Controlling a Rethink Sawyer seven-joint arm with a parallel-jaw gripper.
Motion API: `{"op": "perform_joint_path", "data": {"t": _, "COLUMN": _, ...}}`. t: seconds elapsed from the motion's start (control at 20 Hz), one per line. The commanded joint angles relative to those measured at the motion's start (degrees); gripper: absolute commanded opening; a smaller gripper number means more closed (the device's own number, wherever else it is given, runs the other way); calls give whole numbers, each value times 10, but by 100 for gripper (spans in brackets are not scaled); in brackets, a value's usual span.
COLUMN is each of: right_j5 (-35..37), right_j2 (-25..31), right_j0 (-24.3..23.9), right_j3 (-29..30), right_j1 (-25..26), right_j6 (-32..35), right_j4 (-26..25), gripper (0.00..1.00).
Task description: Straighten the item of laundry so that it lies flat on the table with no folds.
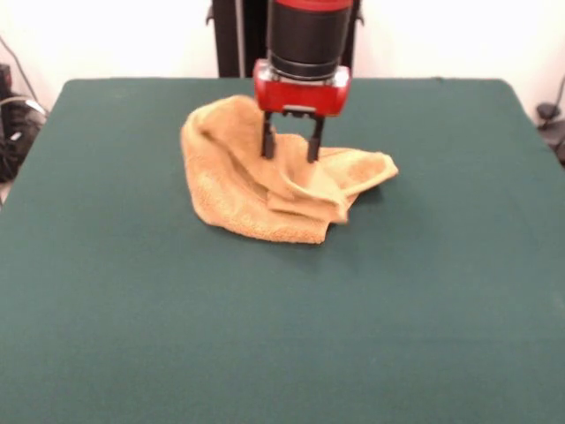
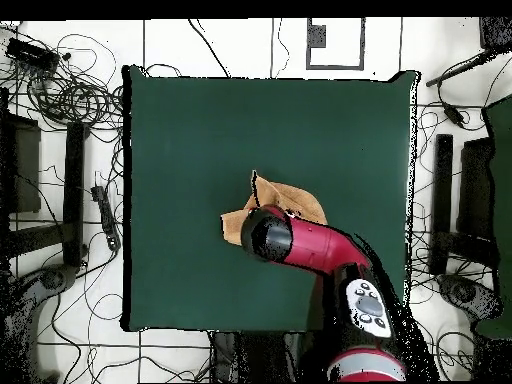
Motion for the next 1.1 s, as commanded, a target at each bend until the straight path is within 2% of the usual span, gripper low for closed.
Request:
{"op": "perform_joint_path", "data": {"t": 0.05, "right_j5": 0, "right_j2": 78, "right_j0": -20, "right_j3": 13, "right_j1": 31, "right_j6": 18, "right_j4": -38, "gripper": 100}}
{"op": "perform_joint_path", "data": {"t": 0.4, "right_j5": 0, "right_j2": 93, "right_j0": -39, "right_j3": 7, "right_j1": 38, "right_j6": 19, "right_j4": -58, "gripper": 100}}
{"op": "perform_joint_path", "data": {"t": 1.1, "right_j5": 7, "right_j2": 100, "right_j0": -40, "right_j3": 5, "right_j1": 34, "right_j6": 32, "right_j4": -71, "gripper": 100}}
